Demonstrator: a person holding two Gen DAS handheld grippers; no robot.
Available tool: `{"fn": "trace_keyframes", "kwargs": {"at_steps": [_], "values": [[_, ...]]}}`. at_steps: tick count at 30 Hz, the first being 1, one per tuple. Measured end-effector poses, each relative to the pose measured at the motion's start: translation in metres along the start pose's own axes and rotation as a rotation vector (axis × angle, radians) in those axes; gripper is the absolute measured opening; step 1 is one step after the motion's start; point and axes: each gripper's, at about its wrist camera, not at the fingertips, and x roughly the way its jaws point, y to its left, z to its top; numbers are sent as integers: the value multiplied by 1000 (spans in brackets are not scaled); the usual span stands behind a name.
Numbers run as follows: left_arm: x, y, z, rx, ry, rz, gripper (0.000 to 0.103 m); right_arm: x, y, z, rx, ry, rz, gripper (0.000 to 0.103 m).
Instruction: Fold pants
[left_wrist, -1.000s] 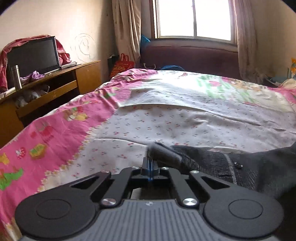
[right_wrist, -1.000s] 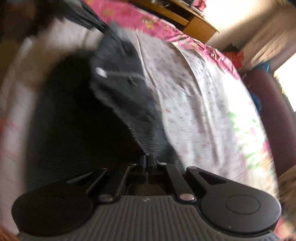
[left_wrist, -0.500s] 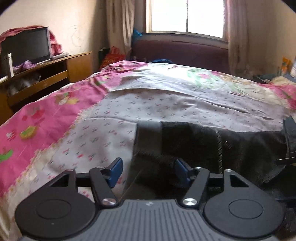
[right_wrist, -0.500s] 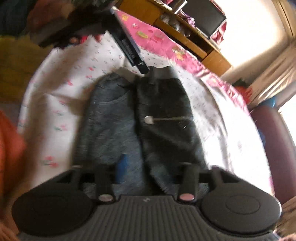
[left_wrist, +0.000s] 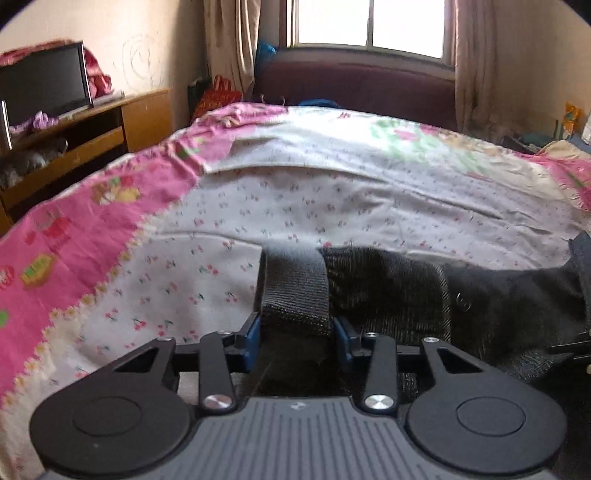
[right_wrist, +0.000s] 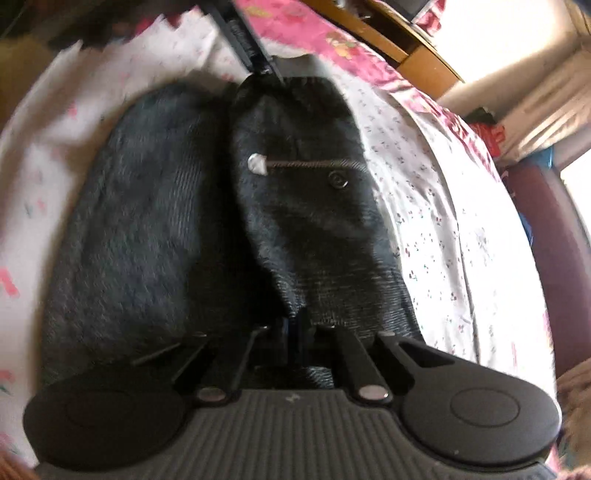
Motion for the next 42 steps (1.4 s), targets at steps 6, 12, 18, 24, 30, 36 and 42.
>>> {"fn": "trace_keyframes", "kwargs": {"at_steps": [6, 12, 18, 24, 30, 36, 42], "values": [[-25, 14, -22, -5, 24, 0, 54, -47, 27, 2, 21, -68, 102, 4], [-2, 5, -50, 47, 97, 74, 61, -20, 73, -13, 48, -16, 97, 11], [-26, -2, -43, 140, 94, 136, 67, -46, 63, -21, 120, -54, 90, 33], [-31, -16, -44, 228, 110, 245, 67, -84, 33, -47, 251, -111, 87, 40], [-55, -51, -20, 209, 21, 152, 66, -99, -24, -102, 414, -32, -62, 40], [-45, -166, 4, 345, 17, -227, 66, -94, -104, -174, 647, 75, -188, 40], [3, -283, 11, 537, 95, -495, 66, -71, -154, -222, 438, 154, -176, 40]]}}
